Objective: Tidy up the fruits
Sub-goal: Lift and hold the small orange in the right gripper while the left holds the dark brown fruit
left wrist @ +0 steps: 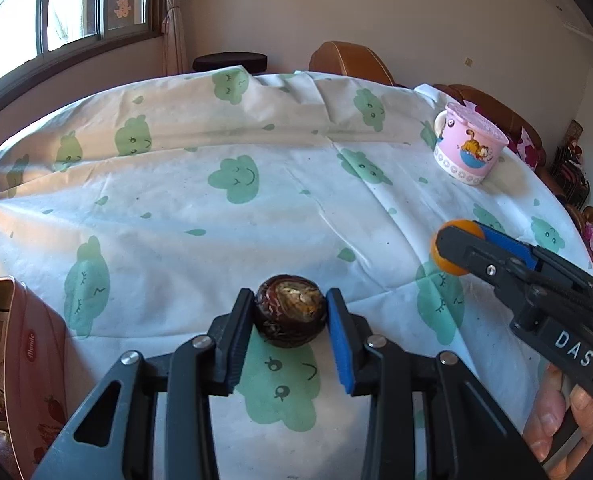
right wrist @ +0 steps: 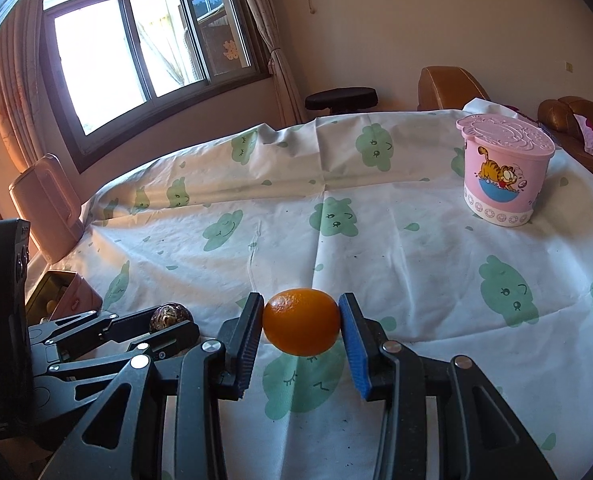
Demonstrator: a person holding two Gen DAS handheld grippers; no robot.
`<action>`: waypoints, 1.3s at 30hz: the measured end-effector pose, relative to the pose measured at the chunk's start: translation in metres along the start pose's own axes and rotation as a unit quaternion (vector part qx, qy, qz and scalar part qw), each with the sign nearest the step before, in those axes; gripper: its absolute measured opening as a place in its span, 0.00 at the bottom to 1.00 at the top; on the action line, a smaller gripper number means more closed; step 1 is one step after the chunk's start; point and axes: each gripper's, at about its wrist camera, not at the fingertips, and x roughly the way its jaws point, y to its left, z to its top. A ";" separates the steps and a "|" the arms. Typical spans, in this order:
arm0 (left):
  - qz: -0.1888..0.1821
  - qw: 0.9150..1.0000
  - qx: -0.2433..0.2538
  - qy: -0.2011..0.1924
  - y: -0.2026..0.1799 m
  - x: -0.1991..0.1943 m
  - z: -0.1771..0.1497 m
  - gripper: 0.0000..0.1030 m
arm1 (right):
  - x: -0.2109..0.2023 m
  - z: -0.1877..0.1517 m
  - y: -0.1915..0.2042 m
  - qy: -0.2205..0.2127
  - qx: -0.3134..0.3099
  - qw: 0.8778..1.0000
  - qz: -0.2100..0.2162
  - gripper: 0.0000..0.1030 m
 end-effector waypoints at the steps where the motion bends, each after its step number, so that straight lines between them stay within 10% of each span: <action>1: 0.004 1.000 -0.001 -0.006 0.000 -0.003 0.000 0.37 | -0.002 0.000 0.001 -0.006 -0.002 1.000 0.004 0.40; 39: 0.060 0.990 0.008 -0.123 -0.005 -0.045 -0.007 0.37 | -0.040 -0.006 0.021 -0.104 -0.056 0.993 0.010 0.40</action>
